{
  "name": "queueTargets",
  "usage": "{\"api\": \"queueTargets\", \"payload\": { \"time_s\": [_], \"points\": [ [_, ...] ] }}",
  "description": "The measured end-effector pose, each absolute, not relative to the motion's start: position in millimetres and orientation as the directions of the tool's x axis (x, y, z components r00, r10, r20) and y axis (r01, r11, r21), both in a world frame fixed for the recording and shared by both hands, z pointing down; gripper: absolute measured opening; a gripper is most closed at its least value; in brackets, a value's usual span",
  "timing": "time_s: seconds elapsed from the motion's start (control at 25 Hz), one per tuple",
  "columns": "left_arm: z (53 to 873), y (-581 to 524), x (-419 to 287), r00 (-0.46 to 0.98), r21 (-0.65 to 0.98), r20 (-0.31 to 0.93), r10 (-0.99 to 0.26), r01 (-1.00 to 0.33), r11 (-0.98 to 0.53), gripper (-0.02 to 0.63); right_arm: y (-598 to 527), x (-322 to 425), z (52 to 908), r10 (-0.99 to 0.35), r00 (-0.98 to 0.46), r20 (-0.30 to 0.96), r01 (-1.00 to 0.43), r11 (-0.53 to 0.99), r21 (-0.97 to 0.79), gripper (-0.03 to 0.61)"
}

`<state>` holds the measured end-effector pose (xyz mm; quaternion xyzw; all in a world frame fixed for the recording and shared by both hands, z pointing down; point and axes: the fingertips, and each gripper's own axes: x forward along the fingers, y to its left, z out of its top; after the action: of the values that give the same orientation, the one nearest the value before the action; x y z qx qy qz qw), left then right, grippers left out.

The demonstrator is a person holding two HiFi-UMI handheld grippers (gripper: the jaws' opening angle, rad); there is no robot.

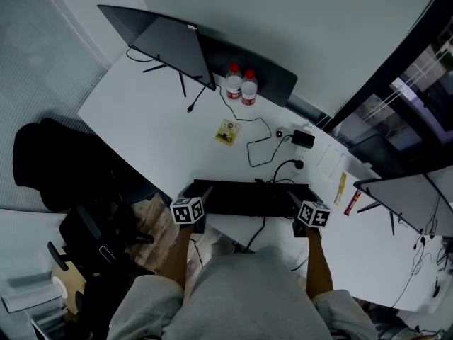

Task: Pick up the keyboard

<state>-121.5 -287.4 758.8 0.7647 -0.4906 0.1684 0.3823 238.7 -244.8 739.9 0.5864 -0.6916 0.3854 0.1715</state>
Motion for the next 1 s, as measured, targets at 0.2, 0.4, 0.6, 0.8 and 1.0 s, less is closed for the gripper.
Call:
{"api": "queueTargets", "payload": {
  "time_s": [0.2, 0.4, 0.6, 0.8, 1.0],
  "points": [
    [738.9, -293.3, -118.4, 0.472, 0.416, 0.598, -0.648, -0.874, -0.252, 0.311, -246.7, 243.0, 718.6, -0.717, -0.237, 0.655, -0.949, 0.025, -0.315, 0.364],
    [715.1, -300.6, -114.9, 0.487, 0.412, 0.555, -0.675, -0.865, -0.285, 0.311, -248.9, 244.0, 694.1, -0.760, -0.229, 0.608, -0.950, 0.039, -0.310, 0.364],
    [684.8, -308.1, -112.3, 0.497, 0.404, 0.493, -0.714, -0.858, -0.318, 0.311, -252.6, 246.0, 661.3, -0.809, -0.216, 0.547, -0.955, 0.058, -0.291, 0.362],
    [657.7, -316.3, -111.0, 0.512, 0.401, 0.430, -0.744, -0.846, -0.350, 0.310, -258.4, 246.8, 628.6, -0.850, -0.203, 0.487, -0.962, 0.081, -0.260, 0.360],
    [629.9, -321.8, -109.9, 0.519, 0.394, 0.368, -0.771, -0.839, -0.376, 0.310, -262.0, 246.9, 595.8, -0.885, -0.193, 0.424, -0.968, 0.102, -0.228, 0.360]
  ]
}}
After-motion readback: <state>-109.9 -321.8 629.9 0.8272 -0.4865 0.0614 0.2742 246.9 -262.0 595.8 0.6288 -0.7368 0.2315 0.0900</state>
